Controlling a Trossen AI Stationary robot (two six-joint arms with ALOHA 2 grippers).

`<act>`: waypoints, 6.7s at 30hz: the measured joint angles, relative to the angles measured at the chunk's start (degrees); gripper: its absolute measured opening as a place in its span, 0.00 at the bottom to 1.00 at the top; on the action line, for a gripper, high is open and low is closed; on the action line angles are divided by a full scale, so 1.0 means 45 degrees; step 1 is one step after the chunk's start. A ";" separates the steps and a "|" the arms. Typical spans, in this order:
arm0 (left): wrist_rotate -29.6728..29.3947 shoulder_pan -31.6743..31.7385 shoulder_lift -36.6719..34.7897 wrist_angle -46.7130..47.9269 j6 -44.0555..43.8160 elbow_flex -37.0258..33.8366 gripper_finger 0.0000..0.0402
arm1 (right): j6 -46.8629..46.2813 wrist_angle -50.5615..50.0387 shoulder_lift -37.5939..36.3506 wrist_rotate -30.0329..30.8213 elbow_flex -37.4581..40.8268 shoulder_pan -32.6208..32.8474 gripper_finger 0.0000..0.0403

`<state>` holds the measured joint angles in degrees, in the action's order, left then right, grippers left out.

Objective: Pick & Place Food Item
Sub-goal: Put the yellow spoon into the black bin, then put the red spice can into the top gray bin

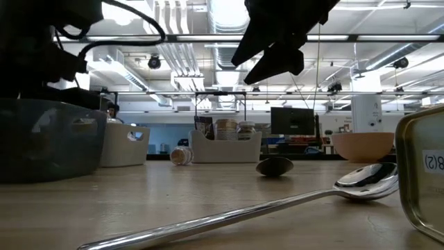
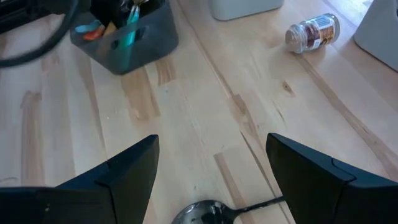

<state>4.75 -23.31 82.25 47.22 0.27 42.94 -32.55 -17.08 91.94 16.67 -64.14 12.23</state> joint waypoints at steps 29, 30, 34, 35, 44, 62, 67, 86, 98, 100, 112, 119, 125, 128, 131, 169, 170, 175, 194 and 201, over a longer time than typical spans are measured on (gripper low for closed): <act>-0.0142 0.0005 0.0843 -0.0262 -0.0784 0.0135 0.31 | 0.0046 0.0053 0.0000 -0.0024 0.0010 0.0000 0.73; -0.0138 0.0005 0.0843 -0.0262 -0.0848 0.0138 0.31 | 0.0043 0.0053 0.0000 -0.0024 0.0010 0.0000 0.73; 0.0008 0.0058 0.0843 -0.0182 -0.1707 0.0224 0.31 | 0.0047 0.0053 0.0000 -0.0024 0.0010 0.0000 0.73; 0.0057 0.0063 0.0843 -0.0151 -0.1814 0.0318 0.31 | 0.0043 0.0050 0.0000 -0.0024 0.0013 0.0000 0.73; 0.0534 0.0067 0.0828 0.1094 -0.1825 0.2220 0.31 | 0.0043 0.0048 0.0000 -0.0024 0.0015 0.0001 0.73; -0.3101 0.0313 -0.1405 -0.2973 -0.5104 0.2491 0.31 | 0.5287 -0.2110 0.0000 -0.0724 -0.0165 -0.0313 0.73; -0.4083 0.0564 -0.1836 -0.3298 -0.5696 0.2486 0.31 | 0.6491 -0.2068 0.0000 -0.0759 -0.0126 -0.0395 0.73; -0.6647 0.2132 -0.2740 -0.3164 -0.5361 0.2471 0.31 | 0.6161 -0.1925 0.0005 -0.0794 -0.0073 -0.0480 0.73; -0.7138 0.2132 -0.2761 -0.3168 -0.4742 0.2462 0.31 | 0.2668 -0.1751 0.0010 -0.2235 -0.0073 -0.0611 0.73; -0.7184 0.2133 -0.2761 -0.3208 -0.4474 0.2462 0.31 | 0.2058 -0.1744 0.0010 -0.3161 -0.0080 -0.0726 0.73; -0.7213 0.2176 -0.2761 -0.3303 -0.4380 0.2462 0.31 | 0.0943 -0.4059 0.0010 -0.3285 -0.1704 0.1048 0.73; -0.7208 0.2176 -0.2761 -0.3298 -0.4390 0.2462 0.31 | -0.1608 -0.5134 0.0010 -0.1721 -0.2375 0.2728 0.73; -0.7205 0.2176 -0.2761 -0.3290 -0.4390 0.2462 0.31 | -0.3086 -0.5127 0.0050 -0.1768 -0.2331 0.3886 0.73; -0.7206 0.2176 -0.2761 -0.3196 -0.4380 0.2462 0.31 | -0.3109 -0.5136 0.0451 -0.1855 -0.2478 0.4553 0.73; -0.7203 0.2176 -0.2761 -0.3115 -0.4375 0.2462 0.31 | -0.3105 -0.5123 0.1280 -0.2207 -0.2983 0.5071 0.73; -0.7155 0.2171 -0.2761 -0.2817 -0.2938 0.2462 0.31 | -0.5261 -1.1444 0.7844 -0.2957 -1.1905 0.6057 0.73; -0.7155 0.2171 -0.2761 -0.2817 -0.2911 0.2462 0.31 | -0.5269 -1.1444 0.7844 -0.3003 -1.1905 0.6057 0.73; -0.7151 0.2171 -0.2761 -0.2817 -0.2753 0.2462 0.31 | -0.5298 -1.1449 0.7844 -0.3476 -1.1900 0.6028 0.73; -0.7153 0.2176 -0.2761 -0.2822 -0.2683 0.2462 0.31 | -0.5724 -1.1457 0.7857 -0.4156 -1.1890 0.5945 0.92; -0.7153 0.2176 -0.2761 -0.2822 -0.2760 0.2462 0.31 | -0.6399 -1.1448 0.7884 -0.3923 -1.1885 0.5975 0.86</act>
<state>-27.44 -13.52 69.82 34.52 -12.15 54.02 -61.35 -68.60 127.42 -0.99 -117.62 39.12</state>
